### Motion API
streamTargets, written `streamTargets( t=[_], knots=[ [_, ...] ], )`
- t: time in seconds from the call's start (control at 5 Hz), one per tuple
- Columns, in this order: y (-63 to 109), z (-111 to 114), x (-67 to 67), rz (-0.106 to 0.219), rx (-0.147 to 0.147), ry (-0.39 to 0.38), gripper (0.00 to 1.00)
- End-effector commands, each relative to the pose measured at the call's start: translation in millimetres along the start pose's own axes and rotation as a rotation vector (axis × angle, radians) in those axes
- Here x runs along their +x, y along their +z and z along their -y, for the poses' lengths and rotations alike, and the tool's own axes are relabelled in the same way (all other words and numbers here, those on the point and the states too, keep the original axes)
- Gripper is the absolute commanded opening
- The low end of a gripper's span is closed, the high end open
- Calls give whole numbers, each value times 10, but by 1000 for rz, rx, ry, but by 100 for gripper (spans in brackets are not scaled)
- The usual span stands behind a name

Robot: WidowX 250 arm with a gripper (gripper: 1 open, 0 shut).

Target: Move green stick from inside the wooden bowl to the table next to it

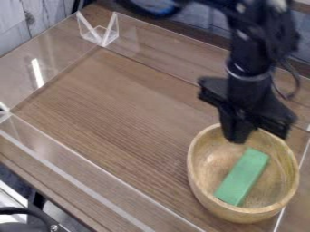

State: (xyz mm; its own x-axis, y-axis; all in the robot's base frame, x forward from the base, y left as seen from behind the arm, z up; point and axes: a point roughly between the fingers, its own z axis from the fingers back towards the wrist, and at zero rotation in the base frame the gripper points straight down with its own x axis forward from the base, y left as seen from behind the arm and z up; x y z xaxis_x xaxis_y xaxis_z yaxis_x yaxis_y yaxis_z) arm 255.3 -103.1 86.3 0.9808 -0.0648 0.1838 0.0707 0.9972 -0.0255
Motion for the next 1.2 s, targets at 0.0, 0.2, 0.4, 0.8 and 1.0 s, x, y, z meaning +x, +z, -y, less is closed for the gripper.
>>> streamTargets(
  t=[0.0,0.2,0.4,0.8,1.0],
  knots=[
    [128,185,119,39,-10,-19,0],
    [347,226,213,59,-11,-24,0],
    [274,168,251,44,-13,-39,100],
    [124,118,207,10,-10,-23,0],
    [63,126,128,-3,-4,7,0]
  ],
)
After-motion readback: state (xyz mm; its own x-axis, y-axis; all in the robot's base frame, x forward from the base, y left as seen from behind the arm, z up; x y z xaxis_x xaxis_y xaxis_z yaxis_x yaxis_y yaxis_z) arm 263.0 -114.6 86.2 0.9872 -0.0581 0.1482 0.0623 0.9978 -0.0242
